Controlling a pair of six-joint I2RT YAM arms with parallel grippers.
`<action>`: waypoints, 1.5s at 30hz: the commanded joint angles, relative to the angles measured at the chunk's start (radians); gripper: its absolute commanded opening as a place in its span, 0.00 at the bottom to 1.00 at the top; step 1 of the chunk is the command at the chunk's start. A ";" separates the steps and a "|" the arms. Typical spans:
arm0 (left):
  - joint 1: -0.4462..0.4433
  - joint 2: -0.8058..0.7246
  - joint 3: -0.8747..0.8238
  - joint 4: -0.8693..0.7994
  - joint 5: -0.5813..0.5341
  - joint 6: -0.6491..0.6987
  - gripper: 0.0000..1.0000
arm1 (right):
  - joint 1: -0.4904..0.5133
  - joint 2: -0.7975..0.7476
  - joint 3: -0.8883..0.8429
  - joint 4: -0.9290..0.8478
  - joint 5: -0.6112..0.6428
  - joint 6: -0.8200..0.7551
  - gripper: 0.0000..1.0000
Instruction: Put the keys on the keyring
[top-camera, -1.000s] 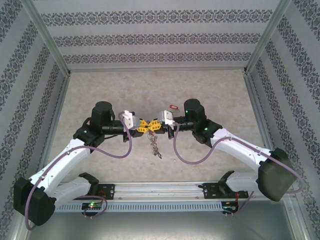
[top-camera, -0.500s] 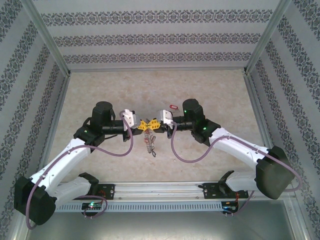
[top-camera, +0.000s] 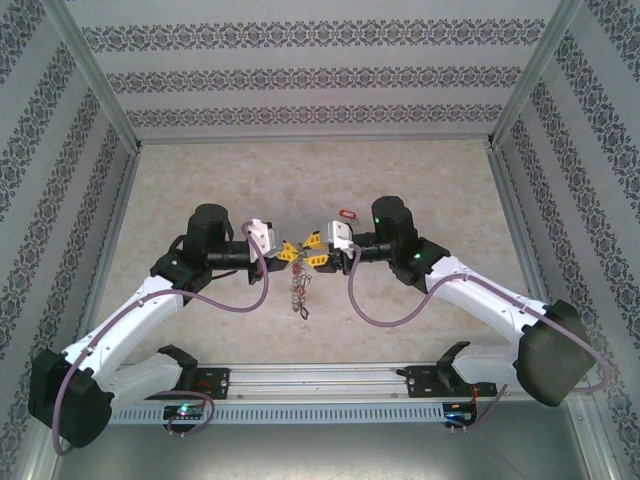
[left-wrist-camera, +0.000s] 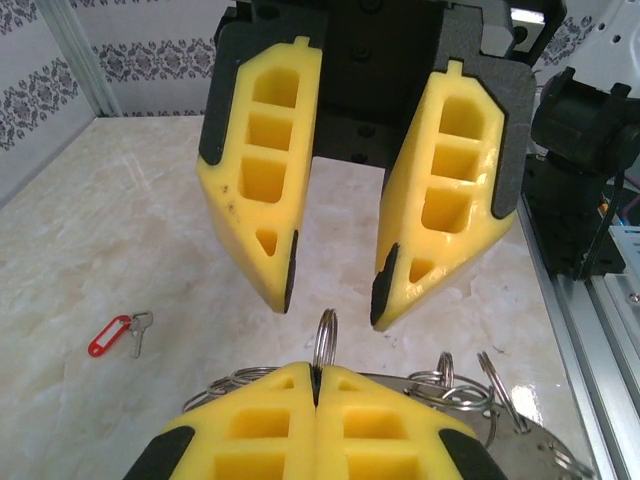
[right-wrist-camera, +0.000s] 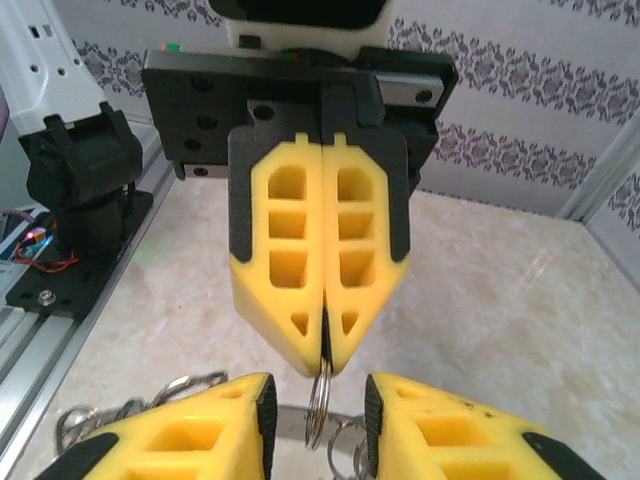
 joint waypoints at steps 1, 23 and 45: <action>-0.009 0.008 0.006 0.051 0.007 -0.006 0.00 | -0.017 -0.021 0.004 -0.073 -0.039 -0.039 0.31; -0.009 0.109 0.063 -0.080 -0.161 -0.072 0.20 | -0.088 -0.119 -0.193 -0.090 0.426 0.133 0.36; -0.010 0.113 0.019 -0.076 -0.432 -0.197 0.41 | -0.022 0.136 -0.120 -0.477 0.594 -0.428 0.38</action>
